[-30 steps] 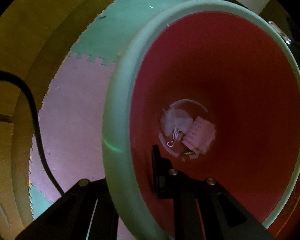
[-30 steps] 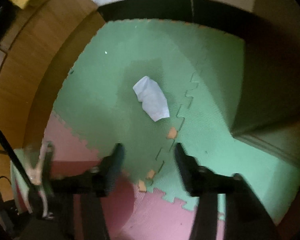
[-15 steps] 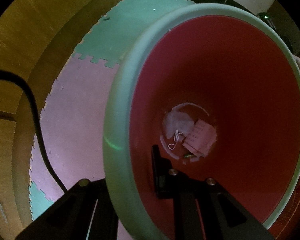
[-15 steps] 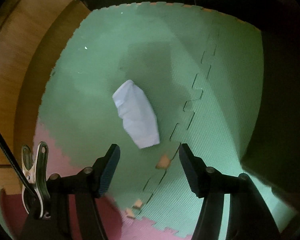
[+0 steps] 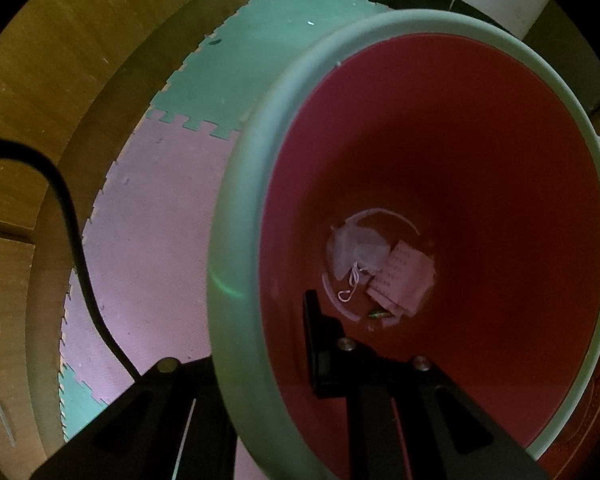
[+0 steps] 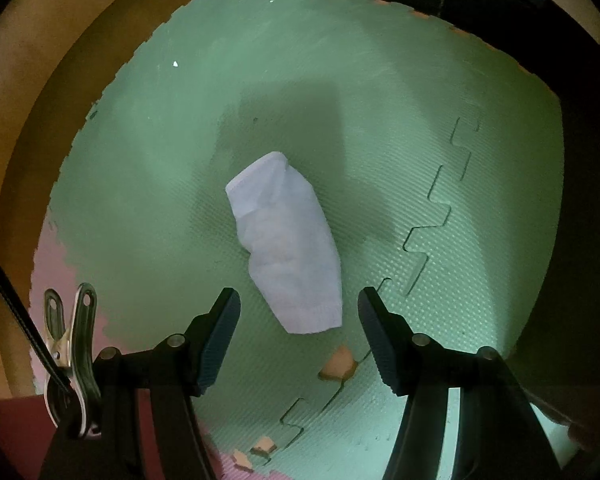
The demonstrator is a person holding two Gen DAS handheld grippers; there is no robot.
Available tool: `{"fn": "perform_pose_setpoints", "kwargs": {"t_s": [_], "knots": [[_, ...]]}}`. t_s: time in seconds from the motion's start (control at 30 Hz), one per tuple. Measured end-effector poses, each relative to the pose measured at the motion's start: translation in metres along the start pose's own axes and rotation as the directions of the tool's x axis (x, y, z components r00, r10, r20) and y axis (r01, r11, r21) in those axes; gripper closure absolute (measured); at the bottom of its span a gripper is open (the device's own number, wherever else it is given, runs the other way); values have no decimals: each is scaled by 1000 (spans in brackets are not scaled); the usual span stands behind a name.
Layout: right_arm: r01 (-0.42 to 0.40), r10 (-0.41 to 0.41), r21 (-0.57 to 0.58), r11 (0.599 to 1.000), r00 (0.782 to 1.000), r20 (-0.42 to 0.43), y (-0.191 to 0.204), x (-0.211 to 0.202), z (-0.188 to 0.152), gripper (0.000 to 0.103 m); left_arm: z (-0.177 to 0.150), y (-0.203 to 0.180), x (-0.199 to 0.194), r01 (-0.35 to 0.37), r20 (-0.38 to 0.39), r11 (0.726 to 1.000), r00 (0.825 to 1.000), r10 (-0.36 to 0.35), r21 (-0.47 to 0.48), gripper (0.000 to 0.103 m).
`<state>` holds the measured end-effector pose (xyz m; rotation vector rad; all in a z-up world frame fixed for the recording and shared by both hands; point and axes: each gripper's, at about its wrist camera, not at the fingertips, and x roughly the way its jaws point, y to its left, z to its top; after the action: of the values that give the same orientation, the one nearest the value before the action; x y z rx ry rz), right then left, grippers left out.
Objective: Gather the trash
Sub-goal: 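Grasp the white mask with the right gripper, then carry the white mask over the bucket and open the right gripper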
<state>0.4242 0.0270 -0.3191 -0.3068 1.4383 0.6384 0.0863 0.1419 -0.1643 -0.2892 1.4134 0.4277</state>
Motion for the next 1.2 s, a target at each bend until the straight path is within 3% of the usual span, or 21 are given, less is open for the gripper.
{"fn": "perform_pose_setpoints", "kwargs": {"t_s": [0.53,0.83,1.2], "knots": [[74,-76,-64,995,997,-14,24,33,9,41,0,1,-1,5,2,1000,1000,-5,0,93],[107,-107,-21,994,994,-28,16,43,7,72,0,0,-2,8,2,1000,1000,-8,-2,93],[153,-150,-87,984,988,38,11,26,0,83,2,0,-3,6,-5,1000,1000,-6,3,93]]}}
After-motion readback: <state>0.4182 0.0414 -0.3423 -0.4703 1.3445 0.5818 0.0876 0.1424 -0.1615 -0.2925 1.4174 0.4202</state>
